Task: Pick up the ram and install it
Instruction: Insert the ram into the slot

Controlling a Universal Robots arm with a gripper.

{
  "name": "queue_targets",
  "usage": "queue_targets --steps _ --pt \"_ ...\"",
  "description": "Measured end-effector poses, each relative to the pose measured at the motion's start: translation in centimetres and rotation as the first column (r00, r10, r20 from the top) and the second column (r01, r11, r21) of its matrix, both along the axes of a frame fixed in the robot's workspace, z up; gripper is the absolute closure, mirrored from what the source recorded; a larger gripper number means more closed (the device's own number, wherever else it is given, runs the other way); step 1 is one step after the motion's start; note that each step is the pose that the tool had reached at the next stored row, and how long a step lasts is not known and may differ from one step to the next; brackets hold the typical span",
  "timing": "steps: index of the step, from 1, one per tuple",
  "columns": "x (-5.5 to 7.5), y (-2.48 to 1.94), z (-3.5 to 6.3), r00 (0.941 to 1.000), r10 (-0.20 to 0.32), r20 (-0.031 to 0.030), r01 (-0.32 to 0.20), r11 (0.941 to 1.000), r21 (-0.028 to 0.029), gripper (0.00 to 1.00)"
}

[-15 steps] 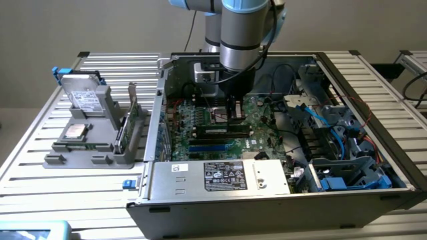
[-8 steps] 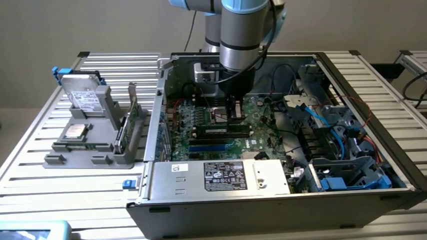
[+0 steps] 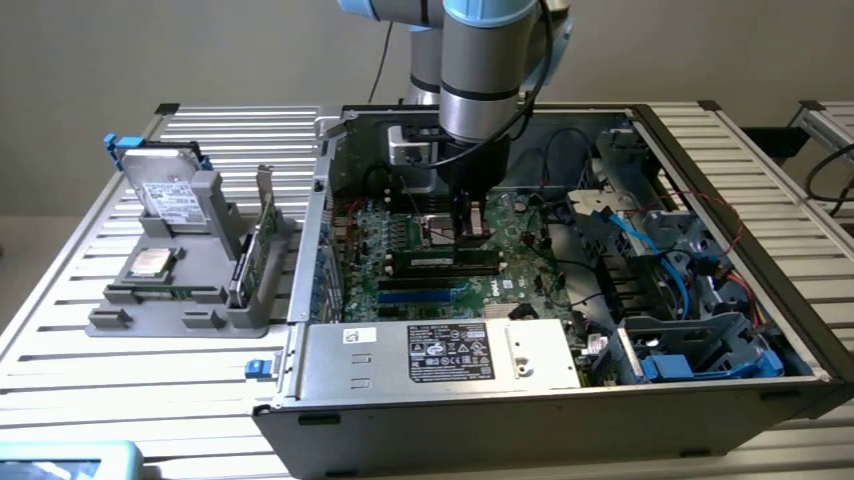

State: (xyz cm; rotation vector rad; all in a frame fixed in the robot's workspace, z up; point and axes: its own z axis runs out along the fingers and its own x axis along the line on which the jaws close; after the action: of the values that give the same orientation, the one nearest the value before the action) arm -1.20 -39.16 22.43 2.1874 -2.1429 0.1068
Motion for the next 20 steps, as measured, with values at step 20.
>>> queue_targets --steps 20 --pt "0.43 -0.04 0.86 1.0000 0.000 0.0000 0.000 0.9999 -0.0104 0.67"
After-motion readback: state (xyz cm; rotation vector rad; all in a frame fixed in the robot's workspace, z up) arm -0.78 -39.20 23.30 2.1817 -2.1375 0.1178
